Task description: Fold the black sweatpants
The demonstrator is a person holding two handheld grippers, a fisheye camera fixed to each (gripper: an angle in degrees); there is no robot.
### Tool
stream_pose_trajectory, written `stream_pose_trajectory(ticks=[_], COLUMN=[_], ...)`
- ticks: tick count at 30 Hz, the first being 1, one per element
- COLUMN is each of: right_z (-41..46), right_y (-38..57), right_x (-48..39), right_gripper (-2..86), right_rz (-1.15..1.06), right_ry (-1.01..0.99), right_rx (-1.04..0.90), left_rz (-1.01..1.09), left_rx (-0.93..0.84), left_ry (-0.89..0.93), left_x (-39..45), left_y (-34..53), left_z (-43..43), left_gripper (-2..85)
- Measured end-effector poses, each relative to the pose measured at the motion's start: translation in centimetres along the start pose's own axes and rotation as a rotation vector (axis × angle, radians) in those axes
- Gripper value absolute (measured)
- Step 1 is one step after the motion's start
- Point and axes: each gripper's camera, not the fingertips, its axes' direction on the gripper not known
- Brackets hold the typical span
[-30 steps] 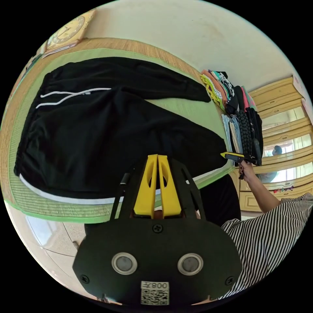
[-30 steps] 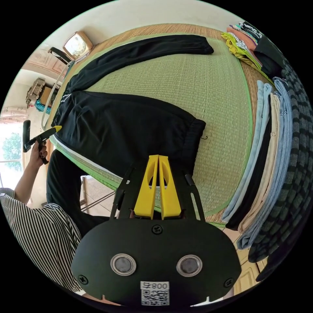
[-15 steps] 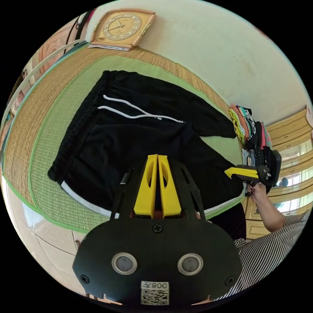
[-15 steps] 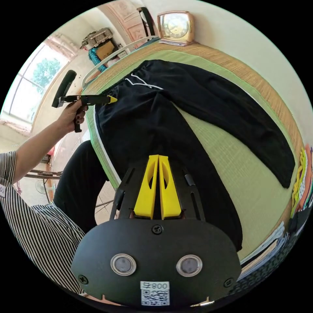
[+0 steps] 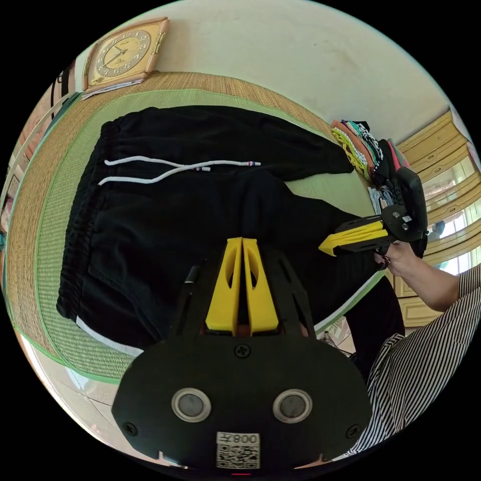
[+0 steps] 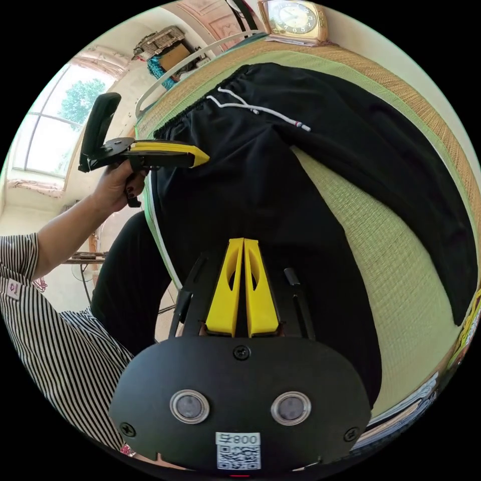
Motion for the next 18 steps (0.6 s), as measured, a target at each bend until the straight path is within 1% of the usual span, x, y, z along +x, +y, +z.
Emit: stream_pose_trajectory(ticks=[2, 4, 8, 14, 18], right_z=[-1.7, -3.5, -6.6, -9.8, -11.1], right_y=[-1.5, -3.3, -8.5, -15.2, -19.5], right_x=[0.4, 1.0, 2.8, 5.0, 6.2], right_gripper=[0.1, 0.1, 0.1, 0.5, 3.5], right_rz=[0.006, 0.007, -0.004, -0.008, -0.035], right_ry=[-0.003, 0.032, 0.141, 0.277, 0.304], right_rx=[0.047, 0.096, 0.153, 0.215, 0.238], left_rz=[-0.006, -0.007, -0.065, -0.204, -0.306], left_rx=[0.073, 0.104, 0.175, 0.214, 0.172], left_ry=[0.01, 0.0, -0.089, -0.198, -0.241], left_x=[-0.8, -1.7, -5.0, -11.0, -14.7], left_y=[-1.0, -2.3, -5.8, -10.8, -13.0], left_z=[-1.7, -2.7, -4.7, -7.3, -8.0], left_gripper=[0.4, 0.6, 1.9, 7.6, 8.6])
